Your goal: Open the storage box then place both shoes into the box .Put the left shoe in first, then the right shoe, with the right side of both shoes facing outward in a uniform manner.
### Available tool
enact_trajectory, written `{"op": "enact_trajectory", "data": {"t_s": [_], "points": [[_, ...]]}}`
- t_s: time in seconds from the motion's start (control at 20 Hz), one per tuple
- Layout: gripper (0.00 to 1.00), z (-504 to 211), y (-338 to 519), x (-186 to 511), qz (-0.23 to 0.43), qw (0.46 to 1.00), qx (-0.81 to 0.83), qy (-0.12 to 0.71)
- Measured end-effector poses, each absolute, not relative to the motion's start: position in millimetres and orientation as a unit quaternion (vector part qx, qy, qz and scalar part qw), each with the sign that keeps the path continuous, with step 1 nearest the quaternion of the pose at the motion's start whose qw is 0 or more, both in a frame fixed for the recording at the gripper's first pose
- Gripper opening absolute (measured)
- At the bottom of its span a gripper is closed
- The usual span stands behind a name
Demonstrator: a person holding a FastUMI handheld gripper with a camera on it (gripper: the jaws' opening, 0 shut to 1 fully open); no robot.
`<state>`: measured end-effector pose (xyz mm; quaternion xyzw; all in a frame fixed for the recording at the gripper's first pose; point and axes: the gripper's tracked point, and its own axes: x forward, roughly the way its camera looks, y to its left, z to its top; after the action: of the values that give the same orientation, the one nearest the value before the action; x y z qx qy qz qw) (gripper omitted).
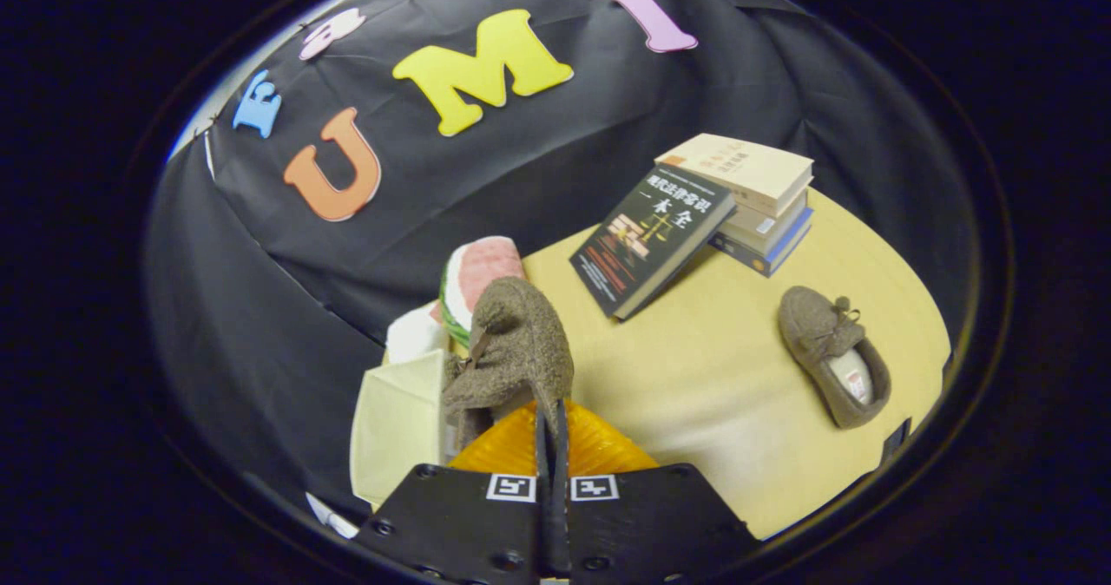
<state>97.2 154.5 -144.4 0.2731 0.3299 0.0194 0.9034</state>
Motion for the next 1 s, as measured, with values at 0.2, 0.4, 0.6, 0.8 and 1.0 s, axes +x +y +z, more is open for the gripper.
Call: {"op": "enact_trajectory", "data": {"t_s": [0.2, 0.4, 0.6, 0.8, 1.0], "points": [[0.0, -115.8, 230.4, 106.8, 0.045, 0.898, 0.303, 0.316], [0.0, -126.5, 307.7, 112.7, 0.068, 0.884, 0.317, 0.335], [0.0, -158.8, 358.7, 118.6, 0.074, 0.881, 0.315, 0.346], [0.0, -191.5, 386.0, 119.6, 0.072, 0.875, 0.305, 0.368], [0.0, -207.5, 401.0, 116.4, 0.069, 0.877, 0.288, 0.377]]}}
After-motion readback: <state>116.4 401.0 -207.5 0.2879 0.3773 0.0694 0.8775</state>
